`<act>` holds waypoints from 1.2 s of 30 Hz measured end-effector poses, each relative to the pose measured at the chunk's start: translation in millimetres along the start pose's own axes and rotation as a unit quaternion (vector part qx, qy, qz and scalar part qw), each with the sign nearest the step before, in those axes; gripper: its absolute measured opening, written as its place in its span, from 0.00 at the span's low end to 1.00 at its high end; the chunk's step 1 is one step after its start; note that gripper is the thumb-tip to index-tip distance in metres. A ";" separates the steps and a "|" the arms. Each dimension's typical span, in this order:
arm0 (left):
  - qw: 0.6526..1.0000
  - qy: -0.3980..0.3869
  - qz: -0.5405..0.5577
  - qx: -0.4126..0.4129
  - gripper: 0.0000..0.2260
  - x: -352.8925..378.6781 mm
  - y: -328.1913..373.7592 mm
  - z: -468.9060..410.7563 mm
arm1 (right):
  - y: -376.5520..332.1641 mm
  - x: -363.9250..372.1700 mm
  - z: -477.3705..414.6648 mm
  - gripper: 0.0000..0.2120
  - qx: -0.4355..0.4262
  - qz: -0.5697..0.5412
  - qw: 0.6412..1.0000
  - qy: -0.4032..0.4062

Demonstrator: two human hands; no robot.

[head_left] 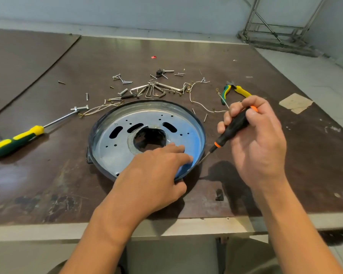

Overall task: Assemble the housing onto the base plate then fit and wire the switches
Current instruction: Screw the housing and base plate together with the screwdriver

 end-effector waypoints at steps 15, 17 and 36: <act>1.000 -0.008 -0.006 0.002 0.22 -0.1 -4.8 -0.6 | -11.3 17.6 -6.9 0.07 -0.146 -0.002 0.988 -0.047; 1.000 -0.008 -0.004 0.004 0.22 1.1 -5.0 -0.9 | -8.8 20.3 -7.9 0.08 -0.148 0.013 0.988 -0.053; 1.000 0.012 0.005 0.016 0.22 2.5 -3.8 -0.4 | 10.2 26.5 -6.8 0.09 -0.081 0.090 0.988 -0.097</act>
Point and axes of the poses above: each hand's wrist, its own z-axis away from the middle knuckle, its own x-axis out of the palm, y = z × x, the point moved 1 cm from there along -z, towards the middle knuckle, and after that the axes turned 6 degrees about y, right-handed, at the moved point
